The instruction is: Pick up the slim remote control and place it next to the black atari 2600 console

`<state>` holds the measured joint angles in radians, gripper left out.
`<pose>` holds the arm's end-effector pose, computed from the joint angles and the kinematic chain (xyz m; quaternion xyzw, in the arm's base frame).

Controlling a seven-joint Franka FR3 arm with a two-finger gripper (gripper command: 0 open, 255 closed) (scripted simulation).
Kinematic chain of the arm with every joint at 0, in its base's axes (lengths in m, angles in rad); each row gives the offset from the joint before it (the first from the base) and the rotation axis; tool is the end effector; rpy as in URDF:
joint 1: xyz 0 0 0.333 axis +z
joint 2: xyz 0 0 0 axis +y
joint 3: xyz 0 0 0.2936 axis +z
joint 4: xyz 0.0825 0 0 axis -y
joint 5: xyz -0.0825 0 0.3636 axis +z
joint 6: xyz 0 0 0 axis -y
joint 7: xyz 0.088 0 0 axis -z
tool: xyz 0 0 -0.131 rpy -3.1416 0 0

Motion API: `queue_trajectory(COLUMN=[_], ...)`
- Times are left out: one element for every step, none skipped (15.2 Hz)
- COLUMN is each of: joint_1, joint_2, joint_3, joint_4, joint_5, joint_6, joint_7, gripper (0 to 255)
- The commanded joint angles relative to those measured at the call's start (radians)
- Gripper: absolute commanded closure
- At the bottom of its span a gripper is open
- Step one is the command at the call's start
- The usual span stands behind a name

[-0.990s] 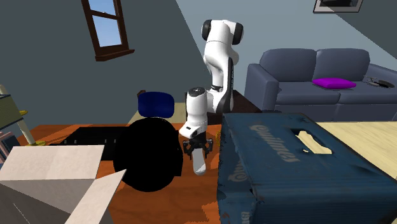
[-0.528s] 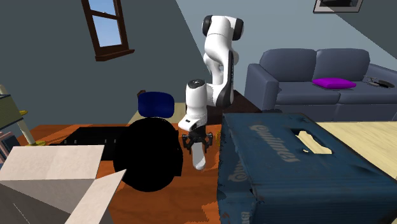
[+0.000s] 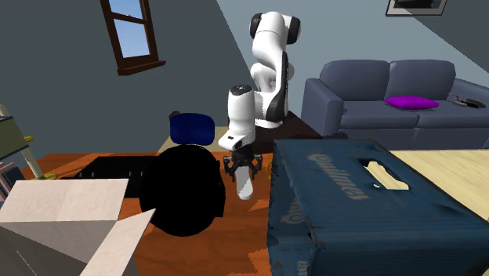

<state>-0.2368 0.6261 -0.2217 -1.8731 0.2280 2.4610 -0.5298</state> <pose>0.5478 -0.2648 0.1550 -0.9994 0.0340 0.0038 0.0088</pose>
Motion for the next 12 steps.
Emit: queue_trajectory(joint_1=[0.007,0.009,0.010,0.012,0.014,0.016,0.018,0.019,0.021,0.022,0.024,0.025], joint_2=[-0.025,-0.035,-0.046,-0.056,-0.066,-0.076,-0.085,-0.095,-0.104,-0.114,-0.123,-0.132], joint_3=[-0.006,-0.008,-0.011,-0.014,-0.016,-0.018,-0.021,-0.023,-0.025,-0.028,-0.030,-0.032], joint_4=[-0.007,-0.009,-0.010,-0.011,-0.011,-0.012,-0.012,-0.012,-0.012,-0.011,-0.011,-0.010], joint_5=[-0.007,-0.010,-0.013,-0.017,-0.020,-0.023,-0.026,-0.030,-0.033,-0.036,-0.039,-0.043], joint_6=[-0.018,-0.026,-0.035,-0.044,-0.054,-0.063,-0.072,-0.081,-0.091,-0.101,-0.110,-0.120], joint_7=[0.007,0.009,0.011,0.013,0.015,0.017,0.020,0.022,0.024,0.026,0.028,0.031], gripper=[255,255,255,255,255,255,255,255,255,255,255,255])
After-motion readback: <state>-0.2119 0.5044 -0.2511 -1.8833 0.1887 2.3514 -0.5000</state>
